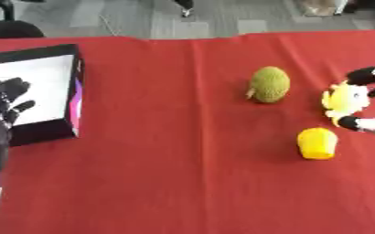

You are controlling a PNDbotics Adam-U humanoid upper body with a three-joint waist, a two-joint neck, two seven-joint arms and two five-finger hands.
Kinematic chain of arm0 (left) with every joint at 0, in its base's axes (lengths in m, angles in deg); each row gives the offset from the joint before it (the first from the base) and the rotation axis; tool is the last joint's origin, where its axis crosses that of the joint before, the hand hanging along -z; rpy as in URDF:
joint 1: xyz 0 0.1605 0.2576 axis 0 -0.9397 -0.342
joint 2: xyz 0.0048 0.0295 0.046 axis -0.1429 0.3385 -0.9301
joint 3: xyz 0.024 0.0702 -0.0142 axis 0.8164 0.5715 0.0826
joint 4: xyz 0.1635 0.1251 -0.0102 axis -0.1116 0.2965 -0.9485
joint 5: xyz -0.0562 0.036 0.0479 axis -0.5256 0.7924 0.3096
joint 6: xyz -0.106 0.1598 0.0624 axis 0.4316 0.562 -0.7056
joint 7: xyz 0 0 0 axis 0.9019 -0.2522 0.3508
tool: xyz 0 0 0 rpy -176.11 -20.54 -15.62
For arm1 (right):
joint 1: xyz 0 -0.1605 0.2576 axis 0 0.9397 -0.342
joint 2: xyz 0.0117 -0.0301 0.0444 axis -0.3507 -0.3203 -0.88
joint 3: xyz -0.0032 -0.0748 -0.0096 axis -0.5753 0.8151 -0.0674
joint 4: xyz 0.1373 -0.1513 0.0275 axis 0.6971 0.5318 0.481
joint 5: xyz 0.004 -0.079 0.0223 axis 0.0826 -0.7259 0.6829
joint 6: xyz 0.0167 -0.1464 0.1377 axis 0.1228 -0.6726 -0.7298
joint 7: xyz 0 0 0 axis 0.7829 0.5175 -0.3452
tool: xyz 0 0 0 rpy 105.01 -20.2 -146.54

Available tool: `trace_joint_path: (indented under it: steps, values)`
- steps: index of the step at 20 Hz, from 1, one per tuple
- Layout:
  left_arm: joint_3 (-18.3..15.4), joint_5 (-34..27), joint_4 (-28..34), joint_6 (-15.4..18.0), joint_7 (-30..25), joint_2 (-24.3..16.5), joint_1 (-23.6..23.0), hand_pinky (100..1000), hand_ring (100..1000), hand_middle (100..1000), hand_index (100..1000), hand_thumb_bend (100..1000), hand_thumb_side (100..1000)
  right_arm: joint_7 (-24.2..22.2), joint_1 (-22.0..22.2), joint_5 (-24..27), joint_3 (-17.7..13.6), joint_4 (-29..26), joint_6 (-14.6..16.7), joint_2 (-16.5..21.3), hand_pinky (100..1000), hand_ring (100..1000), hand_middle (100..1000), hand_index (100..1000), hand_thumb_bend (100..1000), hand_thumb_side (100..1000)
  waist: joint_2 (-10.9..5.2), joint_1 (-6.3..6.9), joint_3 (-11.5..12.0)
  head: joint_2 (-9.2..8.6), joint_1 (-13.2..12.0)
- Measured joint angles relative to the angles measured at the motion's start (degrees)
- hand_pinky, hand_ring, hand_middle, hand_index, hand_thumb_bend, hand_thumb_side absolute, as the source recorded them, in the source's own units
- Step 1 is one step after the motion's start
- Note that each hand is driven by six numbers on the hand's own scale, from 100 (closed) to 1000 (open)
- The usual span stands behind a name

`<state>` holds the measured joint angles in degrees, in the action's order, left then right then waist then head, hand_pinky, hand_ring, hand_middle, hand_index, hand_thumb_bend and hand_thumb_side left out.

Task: Pick up the objects with one hand, pass them to the other hand, and then place them into the box on the other side of the table.

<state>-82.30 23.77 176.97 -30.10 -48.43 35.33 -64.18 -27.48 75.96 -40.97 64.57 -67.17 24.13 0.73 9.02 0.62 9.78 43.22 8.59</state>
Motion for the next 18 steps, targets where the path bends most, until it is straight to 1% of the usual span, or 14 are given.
trace_joint_path:
  steps: [3,9,14,18]
  values:
    - [0.16,0.01,0.0,-0.01,-0.01,-0.02,0.0,831,908,735,799,128,846,0.58,0.05,-0.99,2.64,-0.02,-0.26,0.11,807,900,810,894,602,328,0.0,-0.02,0.06,0.0,0.21]
    - [0.29,0.01,0.0,-0.04,-0.04,-0.02,0.0,830,908,735,798,128,847,4.91,0.81,-4.62,6.73,-0.13,-1.82,0.11,809,883,791,880,574,249,0.0,-0.02,0.15,0.0,0.62]
    - [0.32,0.01,0.0,-0.12,-0.12,-0.03,0.0,830,909,735,795,127,847,9.34,2.41,-8.18,10.4,-0.13,-3.48,0.05,811,879,789,879,556,228,0.01,-0.02,0.2,0.0,0.68]
    - [0.55,0.01,0.0,-0.23,-0.24,-0.03,0.01,830,909,735,794,127,848,13.11,3.35,-9.99,13.12,-0.13,-4.67,-0.5,812,881,792,884,559,229,0.01,-0.02,0.36,0.0,0.69]
